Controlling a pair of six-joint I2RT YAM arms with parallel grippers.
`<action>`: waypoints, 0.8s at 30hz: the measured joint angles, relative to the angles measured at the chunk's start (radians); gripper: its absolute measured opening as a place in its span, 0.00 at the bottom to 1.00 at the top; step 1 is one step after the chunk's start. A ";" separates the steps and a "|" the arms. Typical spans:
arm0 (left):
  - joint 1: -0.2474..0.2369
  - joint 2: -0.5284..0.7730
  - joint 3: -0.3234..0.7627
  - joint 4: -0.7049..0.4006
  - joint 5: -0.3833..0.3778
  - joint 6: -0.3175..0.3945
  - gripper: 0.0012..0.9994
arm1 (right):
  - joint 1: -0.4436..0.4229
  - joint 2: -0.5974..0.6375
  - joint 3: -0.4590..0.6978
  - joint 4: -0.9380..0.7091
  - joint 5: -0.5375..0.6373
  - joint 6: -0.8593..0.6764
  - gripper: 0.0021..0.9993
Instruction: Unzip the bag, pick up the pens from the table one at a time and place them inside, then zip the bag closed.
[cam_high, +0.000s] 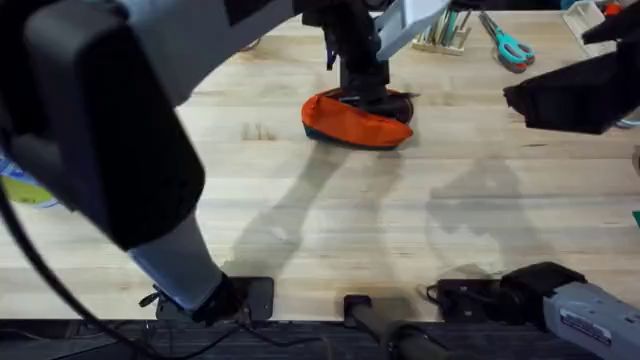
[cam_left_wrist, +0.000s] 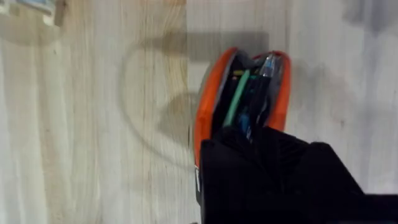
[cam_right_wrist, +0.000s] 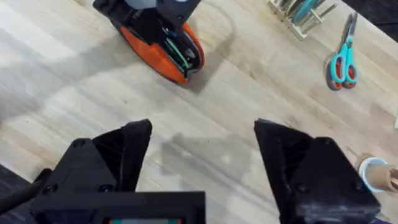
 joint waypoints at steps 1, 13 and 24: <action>0.005 0.009 0.000 0.000 0.000 0.000 0.04 | 0.000 0.000 0.000 0.000 0.000 0.000 1.00; 0.084 0.033 -0.031 0.024 0.028 0.001 0.04 | 0.000 0.000 0.000 0.000 0.000 0.000 1.00; 0.093 0.033 -0.107 0.043 0.062 0.000 0.04 | 0.000 0.000 0.000 0.000 0.000 0.000 1.00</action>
